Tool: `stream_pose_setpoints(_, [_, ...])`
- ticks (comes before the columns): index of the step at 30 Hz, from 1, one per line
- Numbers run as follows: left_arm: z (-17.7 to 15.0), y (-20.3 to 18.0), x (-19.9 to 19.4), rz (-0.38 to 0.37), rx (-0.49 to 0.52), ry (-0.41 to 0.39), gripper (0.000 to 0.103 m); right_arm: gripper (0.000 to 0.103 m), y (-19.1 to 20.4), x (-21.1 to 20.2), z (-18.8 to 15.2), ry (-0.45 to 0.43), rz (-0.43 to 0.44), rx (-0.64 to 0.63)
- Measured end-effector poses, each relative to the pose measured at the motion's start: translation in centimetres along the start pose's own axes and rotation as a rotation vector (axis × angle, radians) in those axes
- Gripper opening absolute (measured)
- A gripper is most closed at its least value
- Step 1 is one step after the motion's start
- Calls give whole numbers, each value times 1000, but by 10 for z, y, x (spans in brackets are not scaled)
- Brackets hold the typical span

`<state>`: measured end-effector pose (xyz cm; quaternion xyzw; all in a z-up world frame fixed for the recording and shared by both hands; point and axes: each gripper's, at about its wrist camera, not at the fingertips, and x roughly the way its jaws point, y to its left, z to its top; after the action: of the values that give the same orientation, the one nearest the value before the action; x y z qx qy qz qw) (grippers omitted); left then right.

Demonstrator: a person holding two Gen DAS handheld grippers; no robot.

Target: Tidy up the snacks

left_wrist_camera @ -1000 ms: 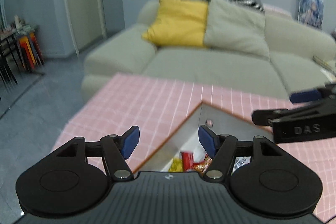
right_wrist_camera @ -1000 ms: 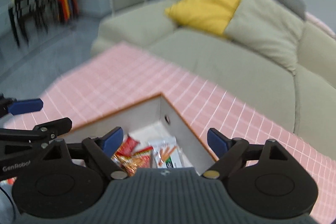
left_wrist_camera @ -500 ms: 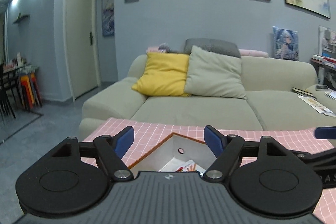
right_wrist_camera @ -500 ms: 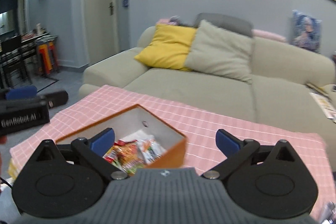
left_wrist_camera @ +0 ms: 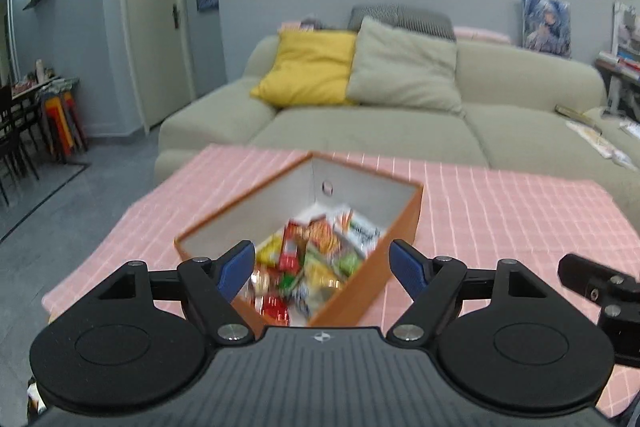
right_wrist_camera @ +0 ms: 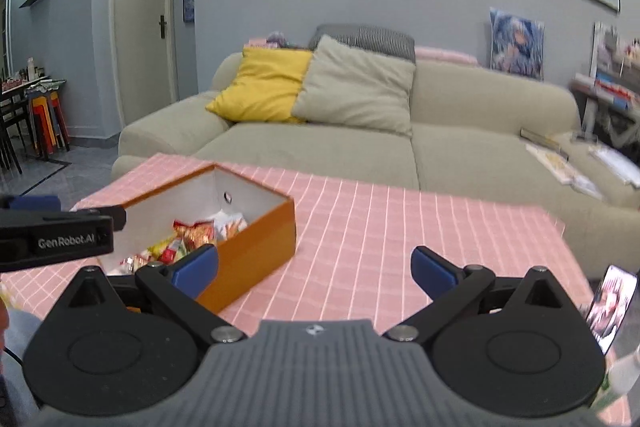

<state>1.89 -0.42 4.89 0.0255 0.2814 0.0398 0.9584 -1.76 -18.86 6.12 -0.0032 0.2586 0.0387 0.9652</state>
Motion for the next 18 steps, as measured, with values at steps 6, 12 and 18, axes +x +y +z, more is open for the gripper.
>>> stream_pose_setpoints(6, [-17, -7, 12, 19, 29, 79, 90, 99, -5, 12, -15, 60, -3, 43])
stream_pose_setpoints(12, [-27, -11, 12, 9, 45, 99, 90, 99, 0, 23, -24, 98, 4, 49])
stream_pose_setpoints(18, [-30, -12, 11, 8, 48, 114, 90, 99, 2, 25, -28, 90, 19, 45])
